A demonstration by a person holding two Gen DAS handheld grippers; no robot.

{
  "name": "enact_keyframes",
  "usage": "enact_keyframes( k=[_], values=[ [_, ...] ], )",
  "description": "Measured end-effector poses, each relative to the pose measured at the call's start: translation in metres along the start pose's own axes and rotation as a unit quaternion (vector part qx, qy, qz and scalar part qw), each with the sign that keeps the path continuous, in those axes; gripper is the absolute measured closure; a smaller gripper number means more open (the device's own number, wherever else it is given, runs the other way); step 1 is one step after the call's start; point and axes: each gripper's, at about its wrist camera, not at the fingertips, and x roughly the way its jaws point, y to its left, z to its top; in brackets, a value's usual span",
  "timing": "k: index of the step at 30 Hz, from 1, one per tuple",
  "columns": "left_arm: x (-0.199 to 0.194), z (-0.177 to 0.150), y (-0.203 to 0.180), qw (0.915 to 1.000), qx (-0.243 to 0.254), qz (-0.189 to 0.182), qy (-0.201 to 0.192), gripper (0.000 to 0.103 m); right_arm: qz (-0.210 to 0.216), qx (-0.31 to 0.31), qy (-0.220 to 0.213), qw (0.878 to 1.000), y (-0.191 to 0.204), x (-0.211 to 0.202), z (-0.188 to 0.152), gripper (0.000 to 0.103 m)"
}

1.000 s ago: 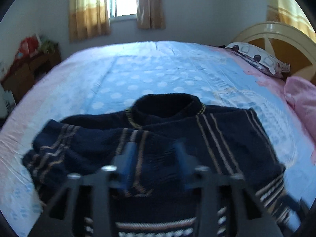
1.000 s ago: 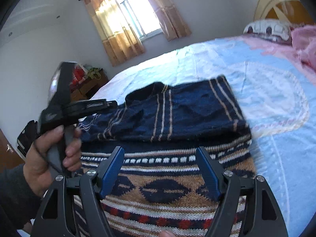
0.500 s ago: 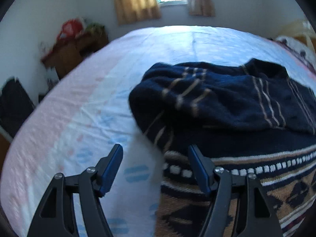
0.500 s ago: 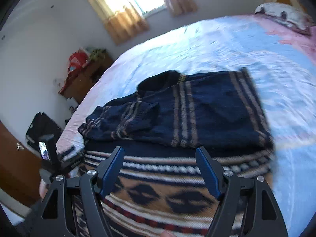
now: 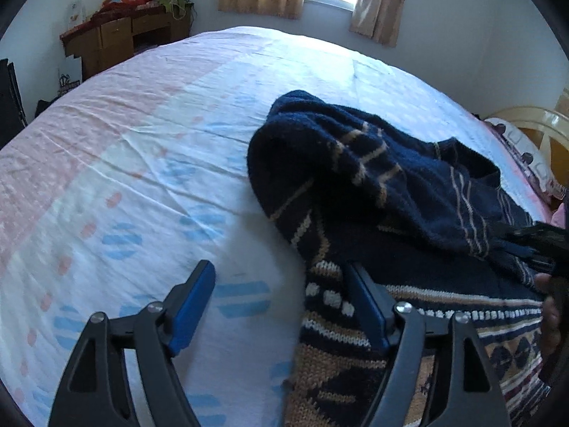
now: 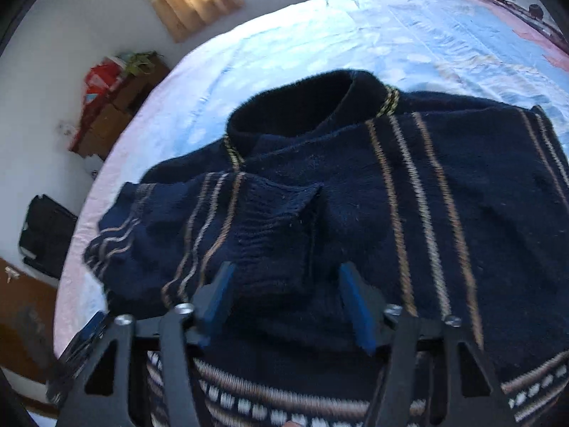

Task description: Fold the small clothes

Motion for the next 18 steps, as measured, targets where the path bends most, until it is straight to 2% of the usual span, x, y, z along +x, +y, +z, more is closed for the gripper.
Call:
enact_keyframes(
  k=[1,3,5,11,18],
  values=[
    [-0.002,-0.001,0.001,1.0,-0.001,-0.002,0.0,0.023,-0.008,-0.005,-0.001,1.0,0.003,0.003,0.002,0.061],
    [-0.001,0.0,0.003,0.9999,-0.005,-0.01,-0.001,0.022,-0.027,-0.025,-0.001,0.999,0.011,0.008,0.004,0.085],
    [0.001,0.002,0.009,0.9998,-0.012,-0.019,-0.002,0.022,-0.053,-0.05,-0.011,0.997,0.018,0.005,0.005,0.096],
    [0.005,0.006,0.012,0.9995,-0.017,-0.025,-0.003,0.022,-0.105,-0.118,-0.087,0.984,0.031,-0.041,0.013,0.098],
    [0.006,0.004,0.012,0.9998,-0.011,-0.019,-0.001,0.022,-0.136,-0.121,-0.116,0.976,0.019,-0.069,0.029,0.098]
  ],
)
